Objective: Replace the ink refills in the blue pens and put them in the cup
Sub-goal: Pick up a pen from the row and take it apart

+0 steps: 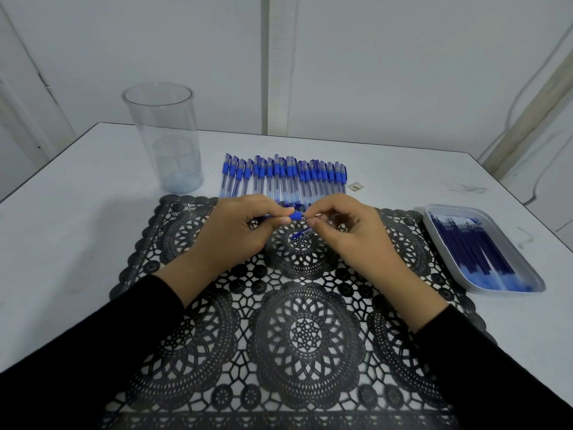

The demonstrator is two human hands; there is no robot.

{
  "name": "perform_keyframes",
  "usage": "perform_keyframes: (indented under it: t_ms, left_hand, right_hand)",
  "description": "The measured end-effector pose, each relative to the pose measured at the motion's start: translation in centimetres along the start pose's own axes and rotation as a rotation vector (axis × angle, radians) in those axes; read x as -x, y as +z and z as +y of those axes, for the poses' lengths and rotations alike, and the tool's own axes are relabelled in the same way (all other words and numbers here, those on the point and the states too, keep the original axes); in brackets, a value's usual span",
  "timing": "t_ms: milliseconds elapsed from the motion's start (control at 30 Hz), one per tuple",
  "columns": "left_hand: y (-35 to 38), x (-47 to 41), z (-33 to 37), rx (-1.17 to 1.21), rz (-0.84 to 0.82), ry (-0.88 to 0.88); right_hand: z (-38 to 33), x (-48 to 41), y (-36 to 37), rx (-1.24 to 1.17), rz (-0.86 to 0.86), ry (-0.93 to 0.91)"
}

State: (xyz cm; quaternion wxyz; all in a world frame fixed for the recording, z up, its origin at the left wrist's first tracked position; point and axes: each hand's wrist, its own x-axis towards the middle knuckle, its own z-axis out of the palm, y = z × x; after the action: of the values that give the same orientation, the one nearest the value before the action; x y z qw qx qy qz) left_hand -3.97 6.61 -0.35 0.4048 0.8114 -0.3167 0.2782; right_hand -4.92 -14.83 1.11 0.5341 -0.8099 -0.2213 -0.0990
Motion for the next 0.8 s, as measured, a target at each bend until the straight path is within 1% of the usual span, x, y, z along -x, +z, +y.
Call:
perform_keyframes:
  t_ms: [133,300,433,633,700,800]
  left_hand:
    - [0.0,0.0,0.0,-0.007,0.0,-0.001]
    - [-0.1,0.0,0.1,0.001,-0.016,-0.014]
    - [-0.2,0.0,0.1,0.01,-0.028,-0.018]
    - [-0.4,0.2,0.1,0.012,0.019,-0.051]
    - [-0.6,0.4,-0.1,0.019,0.036,-0.066]
    - [-0.9,0.7,-0.5,0.0,0.041,-0.092]
  right_hand:
    - [0.1,0.0,0.1,0.015,0.005,0.043]
    - [0.1,0.0,0.0,-0.025,0.02,0.06]
    - [0.3,0.0,-0.1,0.009,0.026,0.055]
    - [0.5,0.3,-0.9,-0.092,0.047,0.099]
    - [0.7,0.5,-1.4,-0.066,0.053,0.111]
    - [1.1,0.9,-1.8,0.021,-0.021,0.133]
